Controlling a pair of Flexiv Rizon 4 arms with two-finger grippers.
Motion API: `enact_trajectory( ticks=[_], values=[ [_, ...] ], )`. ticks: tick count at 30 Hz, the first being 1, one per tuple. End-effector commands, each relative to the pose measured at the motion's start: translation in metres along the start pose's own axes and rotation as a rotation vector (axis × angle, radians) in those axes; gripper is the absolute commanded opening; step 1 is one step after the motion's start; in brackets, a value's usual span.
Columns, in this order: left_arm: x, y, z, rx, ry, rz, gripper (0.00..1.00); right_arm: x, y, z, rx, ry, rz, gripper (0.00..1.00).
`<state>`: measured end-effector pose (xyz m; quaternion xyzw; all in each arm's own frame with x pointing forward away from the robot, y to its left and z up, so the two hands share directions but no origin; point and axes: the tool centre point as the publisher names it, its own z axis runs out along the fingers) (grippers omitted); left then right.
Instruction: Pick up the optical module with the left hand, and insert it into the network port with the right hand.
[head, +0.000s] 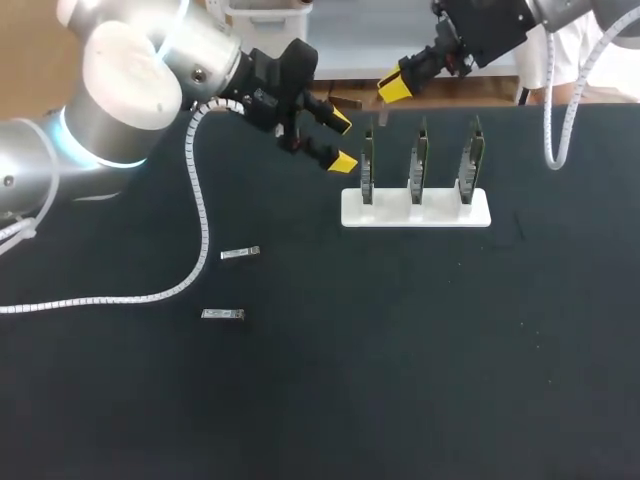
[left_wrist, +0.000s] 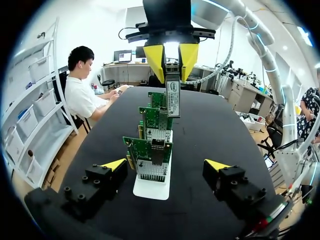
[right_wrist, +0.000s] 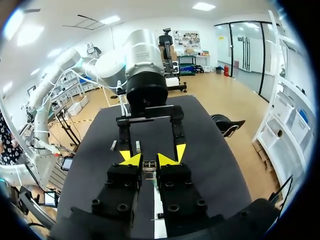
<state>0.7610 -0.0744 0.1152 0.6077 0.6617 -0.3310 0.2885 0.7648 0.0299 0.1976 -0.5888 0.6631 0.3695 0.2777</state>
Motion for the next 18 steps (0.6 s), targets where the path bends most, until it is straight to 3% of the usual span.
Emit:
enact_trajectory(
  ticks=[1, 18],
  values=[
    [0.000, 0.002, 0.000, 0.003, 0.003, 0.001, 1.00, -0.001, 0.002, 0.006, 0.029, 0.030, -0.032, 0.00],
    [0.000, 0.002, 0.000, 0.003, 0.003, 0.001, 1.00, 0.005, -0.003, 0.019, 0.044, 0.060, -0.061, 0.00]
  ],
)
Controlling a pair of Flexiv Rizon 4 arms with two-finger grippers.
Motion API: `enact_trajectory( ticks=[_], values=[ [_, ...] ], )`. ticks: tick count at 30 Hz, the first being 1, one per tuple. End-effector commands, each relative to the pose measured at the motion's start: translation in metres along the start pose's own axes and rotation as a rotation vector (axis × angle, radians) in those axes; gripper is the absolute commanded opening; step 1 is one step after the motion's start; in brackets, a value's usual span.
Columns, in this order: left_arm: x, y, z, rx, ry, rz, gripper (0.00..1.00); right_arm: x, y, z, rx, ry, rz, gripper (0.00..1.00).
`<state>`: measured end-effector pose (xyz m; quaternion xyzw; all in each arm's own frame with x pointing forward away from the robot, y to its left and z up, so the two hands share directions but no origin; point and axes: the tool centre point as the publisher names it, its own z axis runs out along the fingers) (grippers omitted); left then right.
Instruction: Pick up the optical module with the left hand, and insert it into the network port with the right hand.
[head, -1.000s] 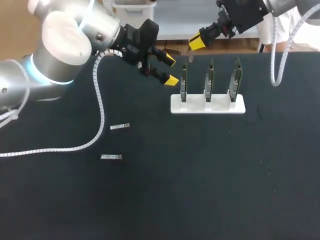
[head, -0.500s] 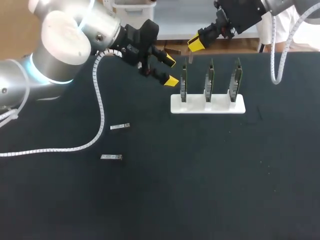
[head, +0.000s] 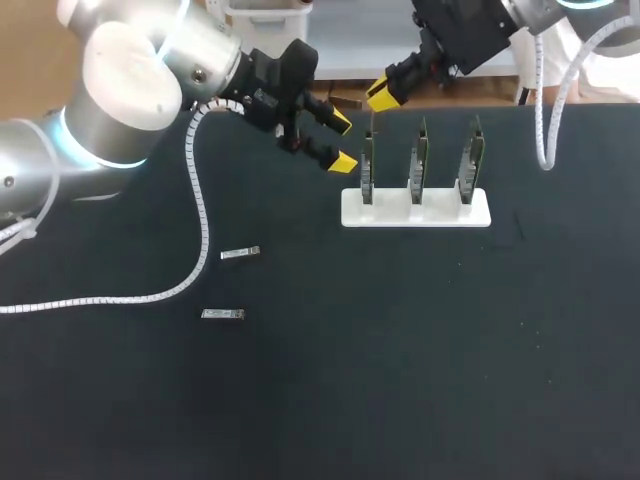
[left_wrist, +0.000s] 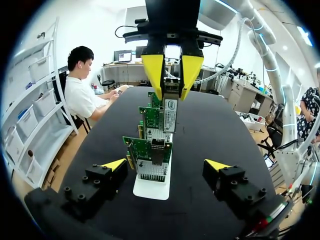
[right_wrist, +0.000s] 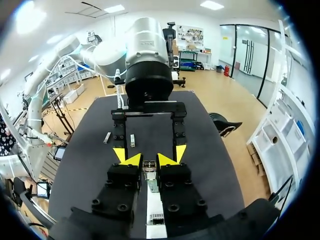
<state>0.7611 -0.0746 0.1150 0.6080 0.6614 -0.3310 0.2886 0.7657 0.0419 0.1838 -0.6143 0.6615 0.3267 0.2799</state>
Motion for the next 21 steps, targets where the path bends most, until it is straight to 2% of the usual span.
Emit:
enact_trajectory(
  ticks=[1, 21],
  values=[
    [-0.0003, 0.0015, 0.0000, 0.003, 0.003, 0.000, 1.00, 0.0015, -0.0013, 0.0025, 0.002, -0.002, 0.000, 0.00],
    [-0.0003, 0.0015, 0.0000, 0.003, 0.003, 0.000, 1.00, 0.0023, -0.0105, 0.0099, -0.035, 0.010, -0.016, 0.00]
  ],
)
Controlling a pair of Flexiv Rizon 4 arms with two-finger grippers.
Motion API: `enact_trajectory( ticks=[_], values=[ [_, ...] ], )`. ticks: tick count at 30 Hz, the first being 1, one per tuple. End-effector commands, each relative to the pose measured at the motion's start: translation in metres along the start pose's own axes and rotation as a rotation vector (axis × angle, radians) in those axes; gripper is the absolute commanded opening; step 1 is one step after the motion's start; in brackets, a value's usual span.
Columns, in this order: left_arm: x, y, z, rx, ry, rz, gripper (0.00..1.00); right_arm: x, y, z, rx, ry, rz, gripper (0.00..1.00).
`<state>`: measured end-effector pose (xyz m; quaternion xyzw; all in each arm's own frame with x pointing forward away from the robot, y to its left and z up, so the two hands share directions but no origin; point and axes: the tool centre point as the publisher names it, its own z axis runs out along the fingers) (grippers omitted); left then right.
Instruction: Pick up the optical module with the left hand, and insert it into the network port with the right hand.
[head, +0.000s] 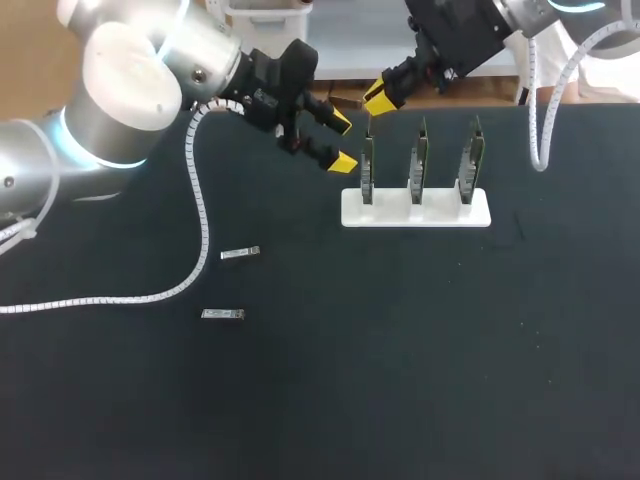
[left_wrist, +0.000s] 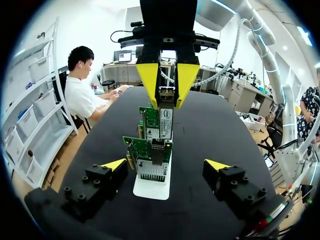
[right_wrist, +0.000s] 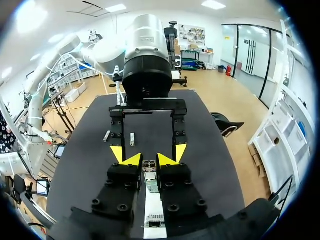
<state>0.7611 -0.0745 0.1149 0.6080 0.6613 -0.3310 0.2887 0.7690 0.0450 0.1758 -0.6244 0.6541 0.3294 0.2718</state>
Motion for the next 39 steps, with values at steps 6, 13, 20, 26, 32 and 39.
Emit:
enact_trajectory(
  ticks=[6, 13, 20, 26, 32, 39],
  values=[
    [0.000, 0.001, 0.000, 0.003, 0.003, 0.000, 1.00, -0.002, -0.007, 0.003, -0.006, -0.001, -0.001, 0.00],
    [0.000, 0.001, 0.000, 0.003, 0.003, 0.000, 1.00, 0.000, -0.007, 0.004, 0.006, -0.003, 0.007, 0.00],
    [0.000, 0.001, 0.000, 0.003, 0.003, 0.000, 1.00, -0.001, -0.002, 0.003, 0.055, -0.006, -0.032, 0.00],
    [0.000, 0.001, 0.000, 0.003, 0.003, 0.000, 1.00, -0.001, 0.002, 0.002, 0.091, -0.003, -0.039, 0.00],
    [0.000, 0.001, 0.000, 0.003, 0.003, 0.000, 1.00, -0.001, 0.004, 0.000, 0.116, 0.008, -0.043, 0.00],
    [0.000, 0.001, 0.000, 0.003, 0.003, 0.000, 1.00, 0.002, 0.004, 0.002, 0.116, 0.016, -0.046, 0.00]
  ],
)
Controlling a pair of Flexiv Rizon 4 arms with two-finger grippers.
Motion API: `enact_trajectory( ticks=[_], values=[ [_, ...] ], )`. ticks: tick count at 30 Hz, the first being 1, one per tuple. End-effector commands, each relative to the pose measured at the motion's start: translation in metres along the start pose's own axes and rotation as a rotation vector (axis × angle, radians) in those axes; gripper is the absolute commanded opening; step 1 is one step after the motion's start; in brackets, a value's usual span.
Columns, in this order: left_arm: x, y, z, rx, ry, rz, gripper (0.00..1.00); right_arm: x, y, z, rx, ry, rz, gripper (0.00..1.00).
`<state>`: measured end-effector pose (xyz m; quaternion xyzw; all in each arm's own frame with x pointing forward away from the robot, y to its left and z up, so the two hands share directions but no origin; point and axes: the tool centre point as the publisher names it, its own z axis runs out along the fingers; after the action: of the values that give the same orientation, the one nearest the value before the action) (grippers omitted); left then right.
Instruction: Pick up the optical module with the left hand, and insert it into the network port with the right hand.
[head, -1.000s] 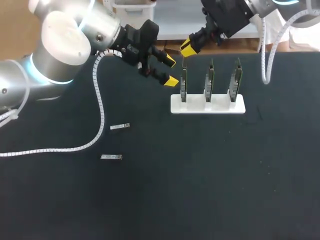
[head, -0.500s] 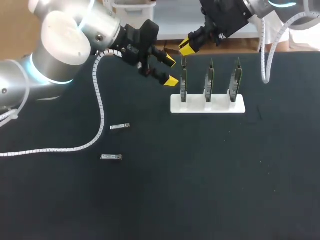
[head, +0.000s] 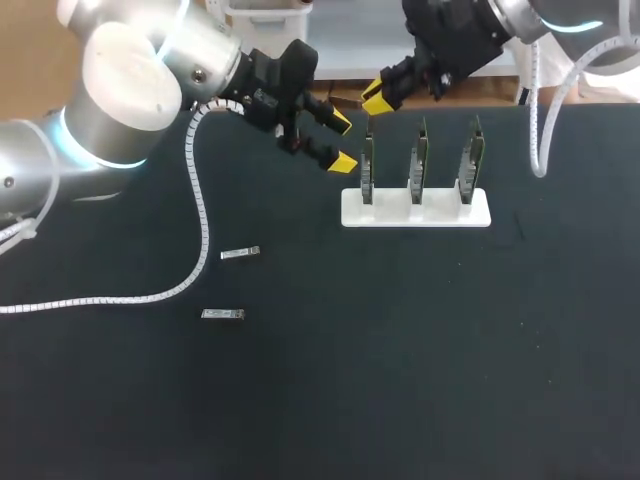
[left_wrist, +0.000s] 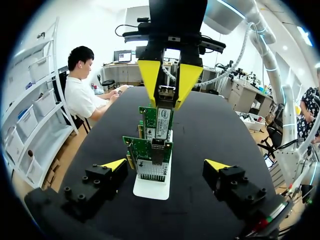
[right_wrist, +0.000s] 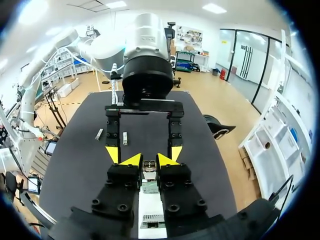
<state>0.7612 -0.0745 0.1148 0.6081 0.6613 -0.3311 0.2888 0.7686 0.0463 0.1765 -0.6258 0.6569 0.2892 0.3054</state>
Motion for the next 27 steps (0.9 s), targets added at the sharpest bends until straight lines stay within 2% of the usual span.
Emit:
enact_trajectory(
  ticks=[1, 27],
  values=[
    [-0.0005, 0.0014, 0.0000, 0.003, 0.003, 0.000, 1.00, 0.0034, 0.0033, 0.0013, 0.022, 0.009, -0.006, 0.00],
    [-0.0005, 0.0014, 0.0000, 0.003, 0.003, 0.000, 1.00, 0.0012, -0.0002, 0.0047, 0.012, -0.001, -0.026, 0.00]
  ],
)
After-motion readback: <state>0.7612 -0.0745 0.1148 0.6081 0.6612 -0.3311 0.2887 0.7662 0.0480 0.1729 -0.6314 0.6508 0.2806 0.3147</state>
